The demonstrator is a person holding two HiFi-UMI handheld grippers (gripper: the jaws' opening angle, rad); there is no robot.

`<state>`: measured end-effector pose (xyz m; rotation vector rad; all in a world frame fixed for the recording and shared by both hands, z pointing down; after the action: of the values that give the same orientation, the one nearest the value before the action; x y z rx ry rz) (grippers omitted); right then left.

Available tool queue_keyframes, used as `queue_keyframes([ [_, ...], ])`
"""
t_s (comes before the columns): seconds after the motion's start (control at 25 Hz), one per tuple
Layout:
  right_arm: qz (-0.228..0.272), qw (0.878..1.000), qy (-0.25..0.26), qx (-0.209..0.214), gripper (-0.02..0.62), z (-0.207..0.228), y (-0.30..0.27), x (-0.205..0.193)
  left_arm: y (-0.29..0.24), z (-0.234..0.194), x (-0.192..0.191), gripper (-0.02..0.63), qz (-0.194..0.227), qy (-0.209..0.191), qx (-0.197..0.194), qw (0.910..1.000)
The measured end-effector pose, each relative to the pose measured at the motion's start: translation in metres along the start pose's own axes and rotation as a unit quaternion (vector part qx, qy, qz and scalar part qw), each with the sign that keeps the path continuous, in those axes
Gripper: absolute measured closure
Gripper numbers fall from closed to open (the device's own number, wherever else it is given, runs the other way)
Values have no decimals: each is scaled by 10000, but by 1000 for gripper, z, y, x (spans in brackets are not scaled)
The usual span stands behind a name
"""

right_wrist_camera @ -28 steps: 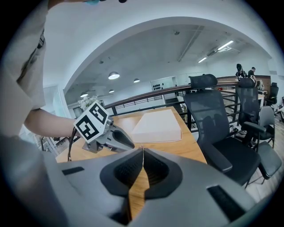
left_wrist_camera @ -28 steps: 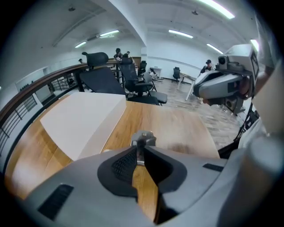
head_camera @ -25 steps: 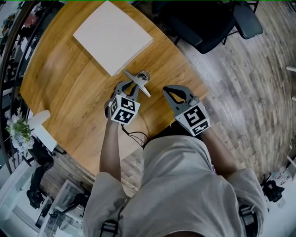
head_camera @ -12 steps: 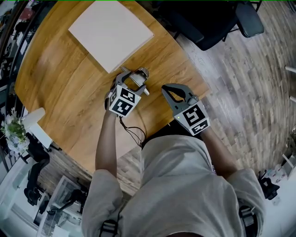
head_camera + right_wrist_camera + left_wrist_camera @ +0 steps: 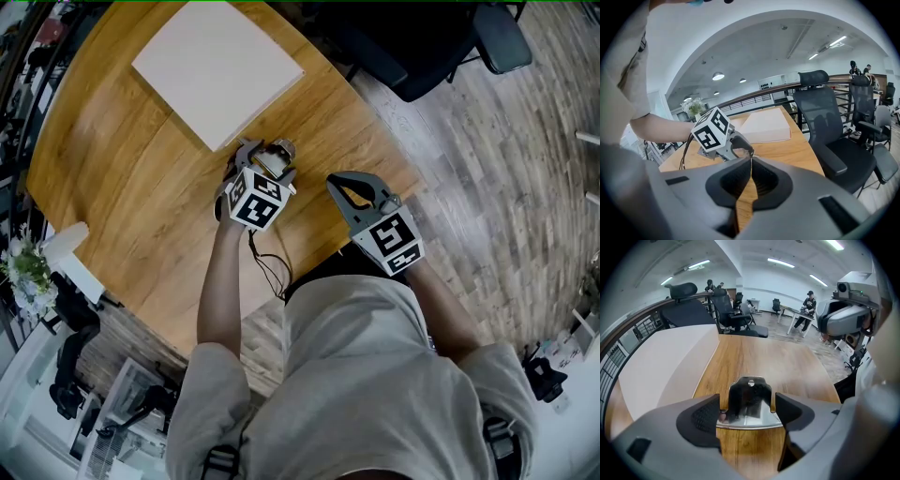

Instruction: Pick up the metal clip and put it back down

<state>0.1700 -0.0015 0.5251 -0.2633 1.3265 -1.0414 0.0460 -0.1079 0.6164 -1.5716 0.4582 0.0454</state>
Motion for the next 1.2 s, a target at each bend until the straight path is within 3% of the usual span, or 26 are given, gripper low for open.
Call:
queue_keyframes([
  [0.32, 32, 9999, -112, -82, 568, 6, 6, -2, -8, 0, 5, 262, -216, -32, 249, 9995],
  [0.56, 82, 9997, -158, -135, 568, 12, 12, -2, -8, 3, 8, 302, -152, 73, 301, 9994],
  [0.92, 158, 9998, -47, -90, 568, 13, 14, -3, 7, 7, 8, 304, 392, 665, 493, 9958],
  [1.2, 243, 9997, 12, -14, 568, 9, 20, 3, 39, 13, 11, 304, 960, 1213, 806, 9847],
])
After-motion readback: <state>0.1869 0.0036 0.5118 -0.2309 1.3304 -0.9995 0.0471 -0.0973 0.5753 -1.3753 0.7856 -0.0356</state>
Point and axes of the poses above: the fingertips, and each gripper's own axes: y backward along the fingers, z to its right, x out of its top, the point moved 7 cm from there along y, backward along the fingers, and after that the axes turned 9 degrees about -z, right-handed, at the moved point
